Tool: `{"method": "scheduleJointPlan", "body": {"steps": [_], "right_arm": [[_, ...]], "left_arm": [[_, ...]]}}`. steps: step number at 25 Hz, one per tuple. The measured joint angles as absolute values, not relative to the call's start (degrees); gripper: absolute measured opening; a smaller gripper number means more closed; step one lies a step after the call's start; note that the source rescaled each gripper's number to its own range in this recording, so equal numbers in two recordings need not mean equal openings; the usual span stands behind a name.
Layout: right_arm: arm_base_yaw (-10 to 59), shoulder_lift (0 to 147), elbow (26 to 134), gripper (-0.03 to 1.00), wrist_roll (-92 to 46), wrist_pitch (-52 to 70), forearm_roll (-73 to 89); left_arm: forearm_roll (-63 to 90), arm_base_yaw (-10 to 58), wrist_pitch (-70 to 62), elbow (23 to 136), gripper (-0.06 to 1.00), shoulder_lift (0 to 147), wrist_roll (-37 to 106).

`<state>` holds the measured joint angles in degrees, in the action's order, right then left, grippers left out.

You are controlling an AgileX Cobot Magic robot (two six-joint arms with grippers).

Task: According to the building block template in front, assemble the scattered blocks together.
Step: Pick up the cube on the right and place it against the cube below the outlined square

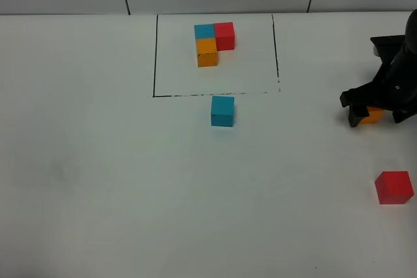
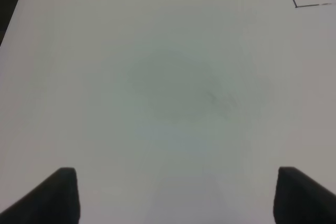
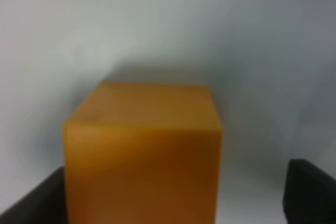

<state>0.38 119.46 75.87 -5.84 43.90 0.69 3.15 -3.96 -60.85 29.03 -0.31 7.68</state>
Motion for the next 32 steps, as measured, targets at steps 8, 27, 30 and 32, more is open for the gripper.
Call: {"method": "scheduleJointPlan", "body": {"steps": [8, 27, 30, 32], "right_arm": [[0.7, 119.5, 75.9, 0.01, -3.4, 43.9, 0.7], [27.9, 110.0, 75.9, 0.01, 36.1, 53.7, -8.9], [30.3, 110.0, 75.9, 0.01, 40.2, 52.4, -6.3], [31.7, 110.0, 75.9, 0.01, 41.3, 51.2, -4.6]], "left_arm": [[3.1, -4.0, -60.9, 29.0, 0.75, -0.3, 7.7], [3.1, -4.0, -60.9, 29.0, 0.75, -0.3, 7.7], [3.1, -4.0, -60.9, 29.0, 0.75, -0.3, 7.7], [3.1, -4.0, -60.9, 29.0, 0.75, -0.3, 7.7]]}}
